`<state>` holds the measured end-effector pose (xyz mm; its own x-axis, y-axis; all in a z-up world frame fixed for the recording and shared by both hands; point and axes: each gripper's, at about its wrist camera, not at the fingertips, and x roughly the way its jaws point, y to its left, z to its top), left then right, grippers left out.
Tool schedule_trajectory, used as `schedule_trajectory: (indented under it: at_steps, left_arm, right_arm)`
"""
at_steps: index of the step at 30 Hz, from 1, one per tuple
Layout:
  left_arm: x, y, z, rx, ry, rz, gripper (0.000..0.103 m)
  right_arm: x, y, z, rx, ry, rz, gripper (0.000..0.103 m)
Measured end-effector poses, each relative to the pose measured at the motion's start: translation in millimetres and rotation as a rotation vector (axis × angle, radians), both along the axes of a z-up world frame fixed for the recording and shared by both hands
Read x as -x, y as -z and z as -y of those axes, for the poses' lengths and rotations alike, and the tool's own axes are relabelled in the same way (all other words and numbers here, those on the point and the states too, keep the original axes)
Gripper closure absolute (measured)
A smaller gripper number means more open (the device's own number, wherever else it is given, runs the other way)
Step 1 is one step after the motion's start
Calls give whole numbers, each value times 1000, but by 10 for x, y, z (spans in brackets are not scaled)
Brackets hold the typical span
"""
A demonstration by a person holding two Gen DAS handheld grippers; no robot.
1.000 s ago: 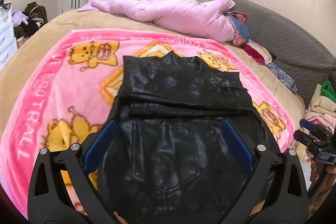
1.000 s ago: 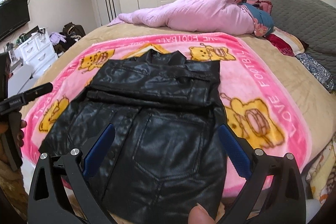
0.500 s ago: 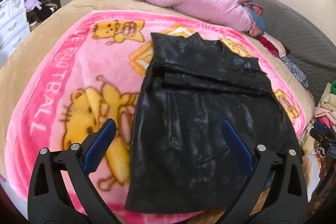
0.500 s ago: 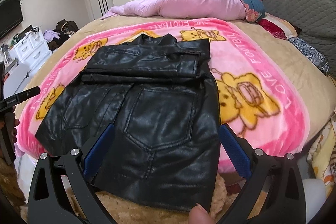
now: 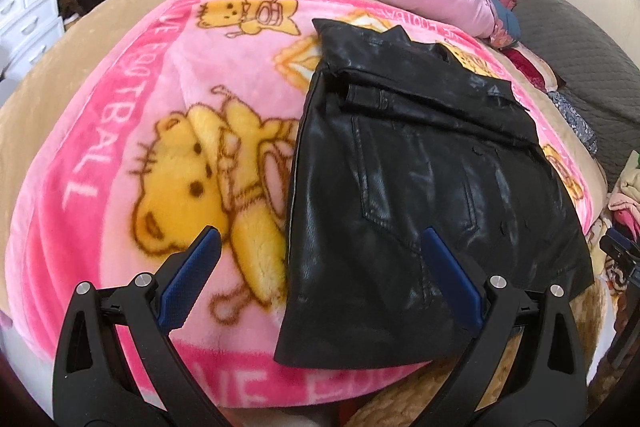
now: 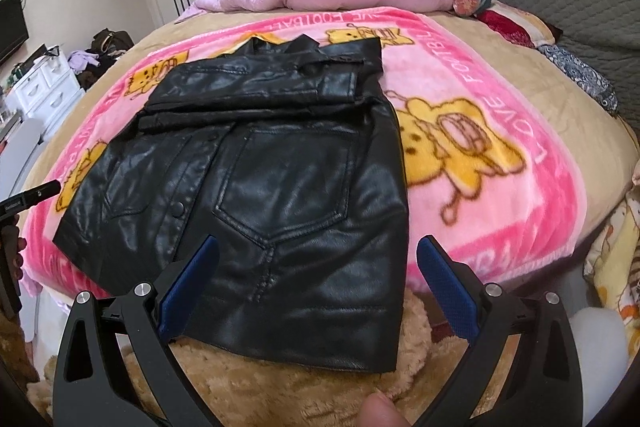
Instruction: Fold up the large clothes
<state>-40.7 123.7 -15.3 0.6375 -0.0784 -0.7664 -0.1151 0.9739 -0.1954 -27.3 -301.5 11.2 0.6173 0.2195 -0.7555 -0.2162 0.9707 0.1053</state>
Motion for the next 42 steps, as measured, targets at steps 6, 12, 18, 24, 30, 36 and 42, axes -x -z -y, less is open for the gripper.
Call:
schedule_trajectory:
  at_steps: [6, 12, 18, 24, 30, 36, 42]
  left_arm:
    - [41, 196, 48, 39, 29, -56, 10]
    - [53, 485, 138, 71, 75, -141, 10]
    - [123, 560, 178, 49, 92, -153, 10]
    - [171, 574, 107, 73, 87, -150, 10]
    - [137, 591, 47, 117, 70, -141, 10]
    - [115, 552, 77, 75, 69, -122, 31]
    - [167, 450, 137, 19, 90, -71, 65]
  right_arm:
    - [25, 143, 71, 16, 14, -35, 5]
    - [24, 337, 217, 10, 38, -88, 5]
    - [-6, 468, 273, -12, 15, -131, 6]
    - [-48, 566, 252, -70, -23, -167, 34]
    - [-13, 428, 274, -121, -27, -103, 73]
    - [9, 159, 367, -266, -27, -8, 88]
    - [-29, 24, 330, -271, 1, 16, 90]
